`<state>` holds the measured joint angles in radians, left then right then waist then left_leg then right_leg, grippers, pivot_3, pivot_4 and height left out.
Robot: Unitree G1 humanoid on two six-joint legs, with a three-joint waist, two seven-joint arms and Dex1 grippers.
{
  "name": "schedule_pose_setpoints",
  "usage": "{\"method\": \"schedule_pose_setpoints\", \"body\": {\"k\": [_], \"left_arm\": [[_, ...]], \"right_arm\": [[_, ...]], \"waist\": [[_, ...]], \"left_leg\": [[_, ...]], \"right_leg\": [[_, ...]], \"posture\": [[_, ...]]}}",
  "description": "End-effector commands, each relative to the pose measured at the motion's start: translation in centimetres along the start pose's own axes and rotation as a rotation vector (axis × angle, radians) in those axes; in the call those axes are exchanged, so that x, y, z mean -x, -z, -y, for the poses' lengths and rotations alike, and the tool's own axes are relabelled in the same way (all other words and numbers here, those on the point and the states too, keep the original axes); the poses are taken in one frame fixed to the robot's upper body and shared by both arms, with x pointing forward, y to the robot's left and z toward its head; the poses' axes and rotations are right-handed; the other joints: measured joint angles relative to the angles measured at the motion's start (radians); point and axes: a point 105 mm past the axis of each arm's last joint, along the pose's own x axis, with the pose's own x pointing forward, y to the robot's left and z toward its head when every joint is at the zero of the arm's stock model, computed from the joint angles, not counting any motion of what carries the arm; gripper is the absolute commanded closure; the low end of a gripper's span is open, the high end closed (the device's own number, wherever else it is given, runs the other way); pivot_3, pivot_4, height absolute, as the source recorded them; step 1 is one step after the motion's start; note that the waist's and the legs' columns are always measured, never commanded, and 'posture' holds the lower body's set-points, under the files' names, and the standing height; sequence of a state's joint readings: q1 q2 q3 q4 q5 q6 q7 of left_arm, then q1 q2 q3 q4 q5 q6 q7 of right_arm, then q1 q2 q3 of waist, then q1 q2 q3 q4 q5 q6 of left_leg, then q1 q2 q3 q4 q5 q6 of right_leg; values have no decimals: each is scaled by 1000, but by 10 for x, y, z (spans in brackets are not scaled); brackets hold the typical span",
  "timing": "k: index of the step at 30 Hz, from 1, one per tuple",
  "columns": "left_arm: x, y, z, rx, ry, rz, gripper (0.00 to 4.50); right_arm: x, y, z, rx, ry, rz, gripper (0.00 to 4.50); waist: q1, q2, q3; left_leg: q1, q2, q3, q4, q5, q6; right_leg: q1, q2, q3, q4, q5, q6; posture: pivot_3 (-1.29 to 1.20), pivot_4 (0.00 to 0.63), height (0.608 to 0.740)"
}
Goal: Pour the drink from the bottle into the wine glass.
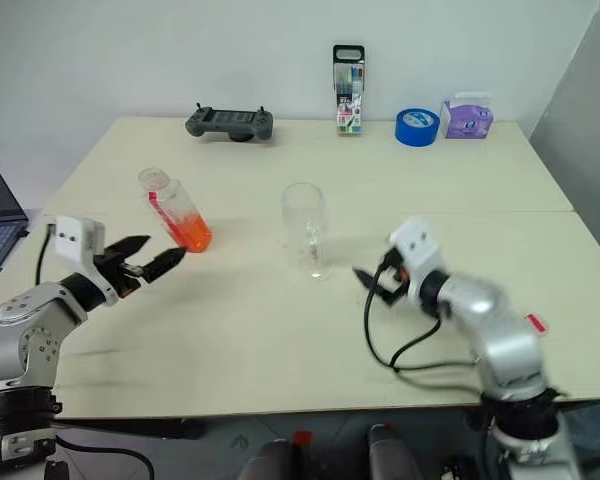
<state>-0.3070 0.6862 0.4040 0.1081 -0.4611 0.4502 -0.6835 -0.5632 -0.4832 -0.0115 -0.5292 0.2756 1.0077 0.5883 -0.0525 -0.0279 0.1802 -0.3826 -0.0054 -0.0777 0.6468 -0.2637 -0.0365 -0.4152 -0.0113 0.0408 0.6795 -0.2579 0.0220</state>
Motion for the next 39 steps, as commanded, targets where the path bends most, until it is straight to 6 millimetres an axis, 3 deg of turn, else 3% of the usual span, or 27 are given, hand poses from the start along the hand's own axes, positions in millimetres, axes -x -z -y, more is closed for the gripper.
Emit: {"method": "schedule_pose_setpoints", "body": {"k": [1,3,6,9,14,19,39], "left_arm": [[6,-18,-7,-47,-88,102,0],[5,-23,-13,-67,-149,148,0],[1,-26,-13,-54,-165,177,0],[-8,-27,-13,-69,-179,185,0],[-31,-28,-4,-58,-172,199,0],[-44,-25,5,-69,-143,199,0],[-93,-32,-4,-119,-184,208,0]], "right_arm": [[15,-51,1,13,-74,54,11],[17,-67,4,121,-72,-2,11],[14,-75,1,230,-127,-114,11],[15,-103,3,137,-181,-13,11],[17,-130,-1,58,-258,83,11],[16,-133,-2,56,-257,90,11],[8,-129,-11,50,-262,61,11]], "waist": [[2,0,0],[7,0,0],[16,0,0],[17,-1,0],[22,-1,0],[23,-1,0],[23,-1,0]], "left_leg": [[0,0,-1,0,0,0],[0,0,-3,-1,0,0],[-2,-1,-3,-2,0,0],[-2,-2,-1,-1,0,0],[-2,-3,1,0,0,0],[-3,-3,1,0,0,0],[-11,-3,-1,2,0,0]], "right_leg": [[1,0,0,0,0,0],[1,0,-1,-1,0,0],[0,-2,-1,-3,0,0],[0,-3,-1,-4,0,0],[1,-4,-1,-3,0,0],[-1,-4,-2,-3,0,0],[-7,-4,-4,0,0,0]], "posture": [[0,150,740],[0,150,740],[0,150,740],[0,150,740],[0,150,740],[0,150,740],[0,150,740]]}}
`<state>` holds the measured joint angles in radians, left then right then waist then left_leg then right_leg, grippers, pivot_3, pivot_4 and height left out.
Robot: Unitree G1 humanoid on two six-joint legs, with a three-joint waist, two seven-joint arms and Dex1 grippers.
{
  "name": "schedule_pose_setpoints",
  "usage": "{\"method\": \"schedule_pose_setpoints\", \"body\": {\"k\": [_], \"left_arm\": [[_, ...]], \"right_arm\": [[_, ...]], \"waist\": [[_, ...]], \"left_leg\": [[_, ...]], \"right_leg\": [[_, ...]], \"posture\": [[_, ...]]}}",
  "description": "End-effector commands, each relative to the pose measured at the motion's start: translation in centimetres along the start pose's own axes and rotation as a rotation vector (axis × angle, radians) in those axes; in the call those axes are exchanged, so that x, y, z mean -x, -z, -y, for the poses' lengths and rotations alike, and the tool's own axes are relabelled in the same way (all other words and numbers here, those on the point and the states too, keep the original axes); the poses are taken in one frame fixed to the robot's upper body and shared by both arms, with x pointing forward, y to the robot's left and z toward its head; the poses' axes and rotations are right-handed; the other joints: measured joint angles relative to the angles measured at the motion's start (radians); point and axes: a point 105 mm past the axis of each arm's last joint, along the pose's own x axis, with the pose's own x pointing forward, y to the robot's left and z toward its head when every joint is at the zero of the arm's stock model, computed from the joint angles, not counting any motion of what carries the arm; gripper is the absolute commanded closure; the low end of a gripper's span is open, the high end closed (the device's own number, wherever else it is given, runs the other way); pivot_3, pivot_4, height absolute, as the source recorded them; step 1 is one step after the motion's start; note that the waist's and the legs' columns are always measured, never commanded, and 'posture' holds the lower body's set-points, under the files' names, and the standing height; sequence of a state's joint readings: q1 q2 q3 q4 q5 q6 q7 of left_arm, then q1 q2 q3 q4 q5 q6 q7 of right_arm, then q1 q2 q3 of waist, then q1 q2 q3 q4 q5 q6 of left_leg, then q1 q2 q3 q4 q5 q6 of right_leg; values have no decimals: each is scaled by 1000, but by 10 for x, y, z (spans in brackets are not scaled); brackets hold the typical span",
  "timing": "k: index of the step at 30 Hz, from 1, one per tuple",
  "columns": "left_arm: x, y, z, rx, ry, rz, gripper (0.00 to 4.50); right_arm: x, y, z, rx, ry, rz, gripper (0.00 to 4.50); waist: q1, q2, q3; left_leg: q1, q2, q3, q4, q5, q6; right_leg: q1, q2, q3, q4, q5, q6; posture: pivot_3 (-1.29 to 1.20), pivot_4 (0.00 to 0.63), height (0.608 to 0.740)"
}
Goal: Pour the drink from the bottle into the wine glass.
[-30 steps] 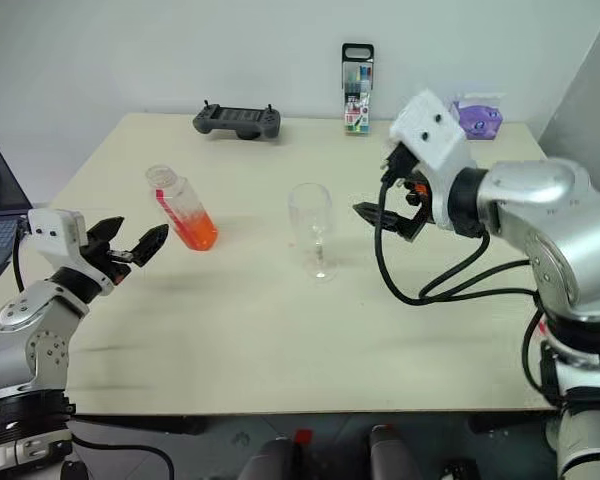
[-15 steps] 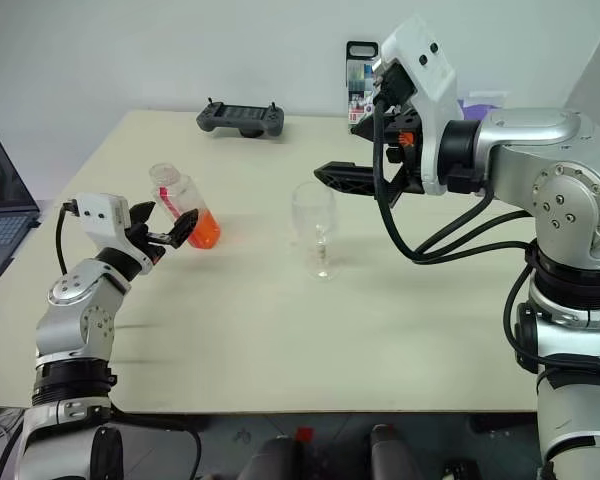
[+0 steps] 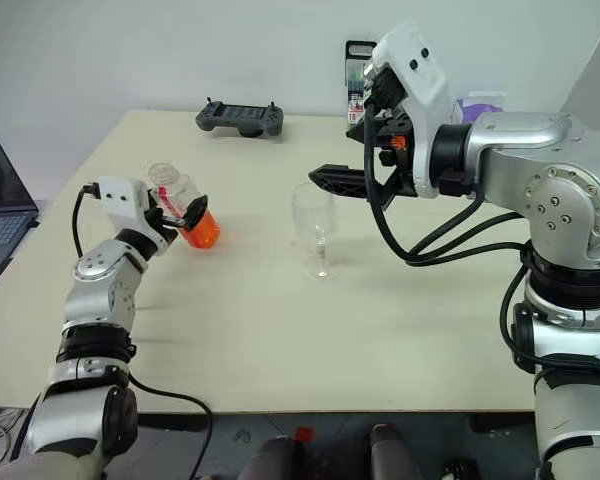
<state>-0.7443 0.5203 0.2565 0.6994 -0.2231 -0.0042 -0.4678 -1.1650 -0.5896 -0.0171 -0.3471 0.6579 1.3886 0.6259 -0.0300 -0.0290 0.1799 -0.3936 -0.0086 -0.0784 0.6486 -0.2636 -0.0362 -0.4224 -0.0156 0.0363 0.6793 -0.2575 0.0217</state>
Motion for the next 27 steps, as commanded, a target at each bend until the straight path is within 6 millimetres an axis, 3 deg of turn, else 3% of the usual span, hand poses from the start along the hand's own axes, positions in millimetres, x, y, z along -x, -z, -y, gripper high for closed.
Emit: {"method": "schedule_pose_setpoints", "body": {"k": [1,5,8,11,13,15,17,19,22,24,25,27], "left_arm": [[-8,-13,1,-32,2,50,0],[-12,-14,6,-17,35,67,0],[-13,-14,4,-15,31,66,565],[-13,-18,-3,-14,16,72,1567],[-16,-26,-4,-18,34,85,2158],[-23,-39,9,-72,110,108,2697],[-32,-58,31,-142,216,144,2810],[-39,-74,49,-181,291,182,2810],[-41,-84,77,-381,423,196,2810],[-45,-97,95,-423,474,242,2810],[-46,-107,106,-457,496,283,2810],[-47,-118,121,-535,529,335,2810]], "right_arm": [[4,-13,-3,40,15,35,11],[4,-11,-3,40,22,27,11],[4,-9,-3,34,30,20,0],[6,-10,1,18,62,44,0],[10,-11,14,-15,146,125,0],[19,-6,34,-41,276,233,0],[31,8,48,-25,388,314,0],[36,25,43,-4,401,311,0],[36,57,32,71,432,234,0],[33,75,8,104,411,242,0],[31,77,-15,25,363,330,0],[30,82,-42,-73,313,404,0]], "waist": [[0,0,0],[-1,0,0],[-1,0,0],[-1,0,0],[-1,-1,0],[0,-1,0],[8,-2,-1],[17,-2,0],[19,-2,0],[17,-2,0],[16,-2,0],[7,-1,0]], "left_leg": [[0,0,0,0,0,0],[-1,0,1,0,0,0],[-1,0,0,0,0,0],[-2,0,0,0,0,0],[-2,0,0,0,0,0],[-3,0,-1,1,0,0],[-5,-1,0,3,0,0],[-9,-2,-1,7,0,0],[-10,-4,1,11,0,0],[-9,-5,2,11,0,0],[-8,-6,2,12,0,1],[-8,-4,1,12,0,1]], "right_leg": [[0,0,0,0,0,0],[-1,0,0,0,0,0],[-1,0,0,0,0,0],[-2,0,0,0,0,0],[-2,0,0,0,0,0],[-2,0,-1,0,0,0],[-2,0,-2,0,0,0],[-2,0,-6,0,0,0],[-2,0,-4,1,-1,2],[-2,0,-1,1,-1,2],[-1,0,-1,1,-1,3],[1,1,-1,0,-2,4]], "posture": [[0,150,740],[0,150,740],[0,150,740],[0,150,740],[0,150,740],[0,150,740],[0,150,740],[0,150,740],[0,150,740],[0,150,740],[0,150,740],[0,150,740]]}}
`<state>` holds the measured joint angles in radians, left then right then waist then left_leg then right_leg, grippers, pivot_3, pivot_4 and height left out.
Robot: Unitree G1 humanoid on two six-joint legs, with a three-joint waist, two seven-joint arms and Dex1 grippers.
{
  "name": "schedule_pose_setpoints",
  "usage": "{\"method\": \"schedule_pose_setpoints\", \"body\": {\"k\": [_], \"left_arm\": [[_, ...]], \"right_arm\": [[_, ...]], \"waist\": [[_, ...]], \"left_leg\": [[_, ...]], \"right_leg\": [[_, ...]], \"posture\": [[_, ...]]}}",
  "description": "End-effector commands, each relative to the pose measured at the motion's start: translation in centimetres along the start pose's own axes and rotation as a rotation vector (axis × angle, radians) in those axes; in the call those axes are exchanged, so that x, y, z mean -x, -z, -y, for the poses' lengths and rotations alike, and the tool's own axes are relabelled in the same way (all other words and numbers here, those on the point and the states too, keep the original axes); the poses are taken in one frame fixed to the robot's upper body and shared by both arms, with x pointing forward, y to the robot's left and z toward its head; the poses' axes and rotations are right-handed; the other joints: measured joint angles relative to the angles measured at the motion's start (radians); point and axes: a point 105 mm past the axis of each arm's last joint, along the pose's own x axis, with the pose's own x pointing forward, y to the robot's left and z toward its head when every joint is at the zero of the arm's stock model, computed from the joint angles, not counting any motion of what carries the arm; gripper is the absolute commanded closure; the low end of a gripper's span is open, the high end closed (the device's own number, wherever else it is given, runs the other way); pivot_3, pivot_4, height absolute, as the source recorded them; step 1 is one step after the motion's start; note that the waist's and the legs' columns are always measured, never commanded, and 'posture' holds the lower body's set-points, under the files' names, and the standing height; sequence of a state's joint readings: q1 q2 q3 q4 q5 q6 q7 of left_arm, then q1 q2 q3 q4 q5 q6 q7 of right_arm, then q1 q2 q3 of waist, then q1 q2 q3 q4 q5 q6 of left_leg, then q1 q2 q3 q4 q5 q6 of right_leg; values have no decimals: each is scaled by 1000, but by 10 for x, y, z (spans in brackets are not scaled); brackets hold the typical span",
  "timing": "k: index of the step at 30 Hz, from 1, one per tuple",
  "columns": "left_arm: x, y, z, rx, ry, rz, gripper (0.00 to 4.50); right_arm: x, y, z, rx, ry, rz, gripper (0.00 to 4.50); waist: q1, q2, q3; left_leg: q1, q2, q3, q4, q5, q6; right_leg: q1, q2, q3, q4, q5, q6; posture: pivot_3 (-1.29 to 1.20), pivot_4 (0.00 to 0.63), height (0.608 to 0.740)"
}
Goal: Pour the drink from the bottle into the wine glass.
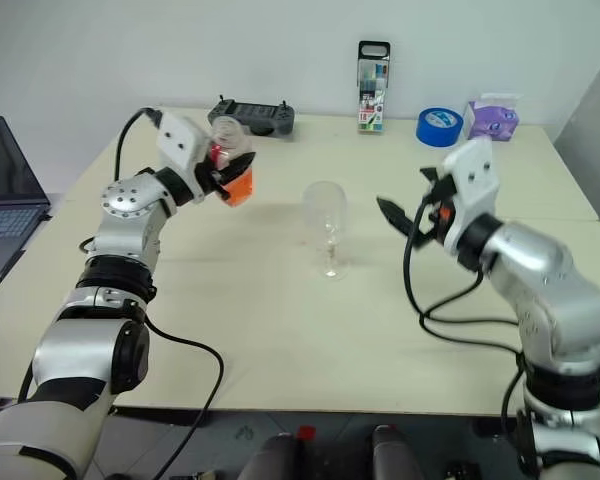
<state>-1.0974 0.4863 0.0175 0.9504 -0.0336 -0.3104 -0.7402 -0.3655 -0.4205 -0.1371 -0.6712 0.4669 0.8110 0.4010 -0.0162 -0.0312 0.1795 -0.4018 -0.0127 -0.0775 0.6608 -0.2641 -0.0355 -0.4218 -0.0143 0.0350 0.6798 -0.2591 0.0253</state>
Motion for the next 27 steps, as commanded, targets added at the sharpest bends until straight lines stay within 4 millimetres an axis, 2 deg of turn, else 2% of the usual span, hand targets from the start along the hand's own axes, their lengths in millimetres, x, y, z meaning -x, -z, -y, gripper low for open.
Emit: {"method": "schedule_pose_setpoints", "body": {"k": [1,6,13,20,27], "left_arm": [[-16,-49,4,-212,52,134,2810],[-24,-62,19,-308,95,203,2810],[-27,-59,34,-519,143,198,2811],[-30,-56,34,-729,132,176,2811],[-27,-52,31,-891,146,152,2811]], "right_arm": [[11,-16,-39,-38,-59,136,0],[19,-12,-45,-92,23,188,0],[23,-1,-52,-49,2,147,0],[23,-1,-45,-48,51,143,0],[24,0,-47,-44,47,130,0]], "waist": [[-13,2,2],[-22,2,2],[-21,2,2],[-16,2,2],[-16,2,2]], "left_leg": [[0,1,0,0,0,0],[6,2,0,1,0,0],[4,3,1,1,0,0],[4,3,1,1,0,0],[3,3,2,1,0,0]], "right_leg": [[-1,0,1,1,0,0],[2,5,5,1,1,1],[2,7,3,2,1,1],[2,7,2,1,1,1],[2,7,2,1,1,1]], "posture": [[0,150,740],[0,150,740],[0,150,740],[0,150,740],[0,150,740]]}}
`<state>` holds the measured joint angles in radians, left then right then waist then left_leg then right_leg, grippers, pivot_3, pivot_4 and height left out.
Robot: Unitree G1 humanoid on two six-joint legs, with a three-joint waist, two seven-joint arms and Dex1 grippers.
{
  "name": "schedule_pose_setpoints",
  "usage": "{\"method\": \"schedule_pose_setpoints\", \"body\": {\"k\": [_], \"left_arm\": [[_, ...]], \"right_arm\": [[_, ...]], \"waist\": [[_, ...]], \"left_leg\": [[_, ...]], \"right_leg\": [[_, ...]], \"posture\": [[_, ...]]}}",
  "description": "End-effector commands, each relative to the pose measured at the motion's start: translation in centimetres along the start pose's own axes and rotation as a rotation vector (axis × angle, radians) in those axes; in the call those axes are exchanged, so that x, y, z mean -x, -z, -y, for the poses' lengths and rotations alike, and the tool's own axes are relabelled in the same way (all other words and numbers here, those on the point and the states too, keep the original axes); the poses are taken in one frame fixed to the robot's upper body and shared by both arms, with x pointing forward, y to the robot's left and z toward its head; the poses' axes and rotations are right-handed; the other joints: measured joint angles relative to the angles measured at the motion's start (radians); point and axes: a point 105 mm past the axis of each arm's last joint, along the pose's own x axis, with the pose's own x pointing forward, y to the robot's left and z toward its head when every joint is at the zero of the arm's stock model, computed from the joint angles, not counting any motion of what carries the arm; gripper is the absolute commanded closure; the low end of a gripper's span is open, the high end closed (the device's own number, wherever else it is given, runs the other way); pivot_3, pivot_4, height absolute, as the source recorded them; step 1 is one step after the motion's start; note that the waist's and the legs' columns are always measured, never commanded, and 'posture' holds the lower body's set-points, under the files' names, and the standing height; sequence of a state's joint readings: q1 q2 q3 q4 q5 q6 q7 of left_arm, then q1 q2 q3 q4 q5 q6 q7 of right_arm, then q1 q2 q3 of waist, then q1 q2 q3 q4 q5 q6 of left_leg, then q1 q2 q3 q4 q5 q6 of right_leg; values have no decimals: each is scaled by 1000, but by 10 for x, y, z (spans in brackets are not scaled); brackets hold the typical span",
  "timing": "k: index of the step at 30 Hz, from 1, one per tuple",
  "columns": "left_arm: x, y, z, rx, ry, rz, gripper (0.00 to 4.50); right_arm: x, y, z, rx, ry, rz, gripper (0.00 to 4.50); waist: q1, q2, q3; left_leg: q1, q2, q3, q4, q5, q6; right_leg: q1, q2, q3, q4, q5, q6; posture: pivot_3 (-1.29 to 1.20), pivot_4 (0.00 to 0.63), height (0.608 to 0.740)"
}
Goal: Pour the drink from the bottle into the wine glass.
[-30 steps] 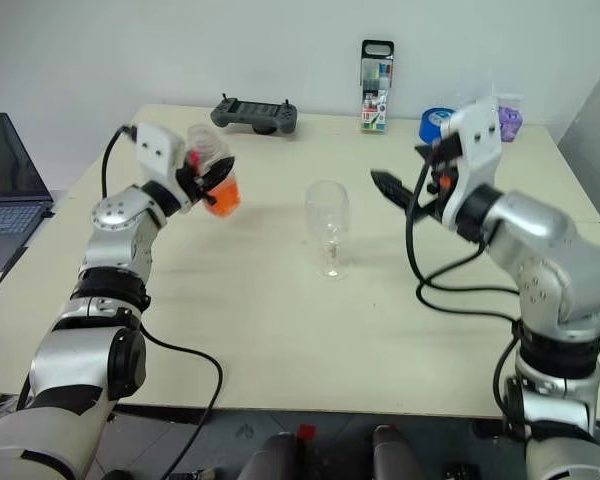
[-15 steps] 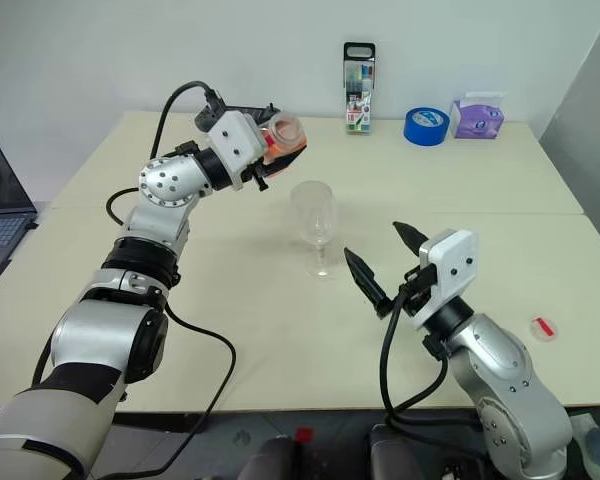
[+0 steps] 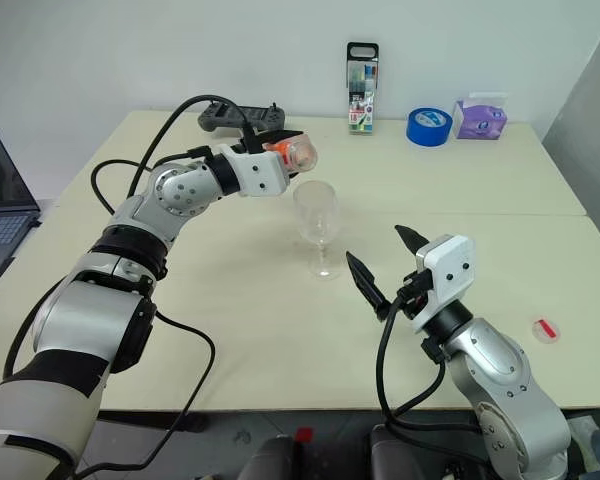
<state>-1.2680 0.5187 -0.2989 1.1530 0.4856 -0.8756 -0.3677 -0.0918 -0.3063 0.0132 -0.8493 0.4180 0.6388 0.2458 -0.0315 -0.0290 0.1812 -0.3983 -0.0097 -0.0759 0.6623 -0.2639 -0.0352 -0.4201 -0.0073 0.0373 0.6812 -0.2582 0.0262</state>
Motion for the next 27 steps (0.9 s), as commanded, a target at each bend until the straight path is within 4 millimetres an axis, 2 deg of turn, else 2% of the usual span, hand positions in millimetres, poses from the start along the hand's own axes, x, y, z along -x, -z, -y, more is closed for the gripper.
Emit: {"method": "schedule_pose_setpoints", "body": {"k": [1,7,12,27], "left_arm": [[2,-3,-20,-149,-25,4,2811],[5,0,-24,-229,-43,-11,2811],[6,-6,-31,-289,-81,19,2811],[11,-5,-35,-407,-72,31,2811]], "right_arm": [[4,-14,-4,30,-16,46,0],[3,-14,-3,34,-19,44,0],[3,-13,-2,40,-18,39,0],[1,-15,1,64,-40,30,0]], "waist": [[-1,0,0],[0,0,0],[1,0,0],[1,0,0]], "left_leg": [[0,0,0,0,0,0],[0,0,0,0,0,0],[0,0,0,0,0,0],[0,0,1,0,0,0]], "right_leg": [[0,0,0,0,0,0],[0,0,-1,0,0,0],[0,0,0,0,0,0],[0,0,0,0,0,0]], "posture": [[0,150,740],[0,150,740],[0,150,740],[0,150,740]]}}
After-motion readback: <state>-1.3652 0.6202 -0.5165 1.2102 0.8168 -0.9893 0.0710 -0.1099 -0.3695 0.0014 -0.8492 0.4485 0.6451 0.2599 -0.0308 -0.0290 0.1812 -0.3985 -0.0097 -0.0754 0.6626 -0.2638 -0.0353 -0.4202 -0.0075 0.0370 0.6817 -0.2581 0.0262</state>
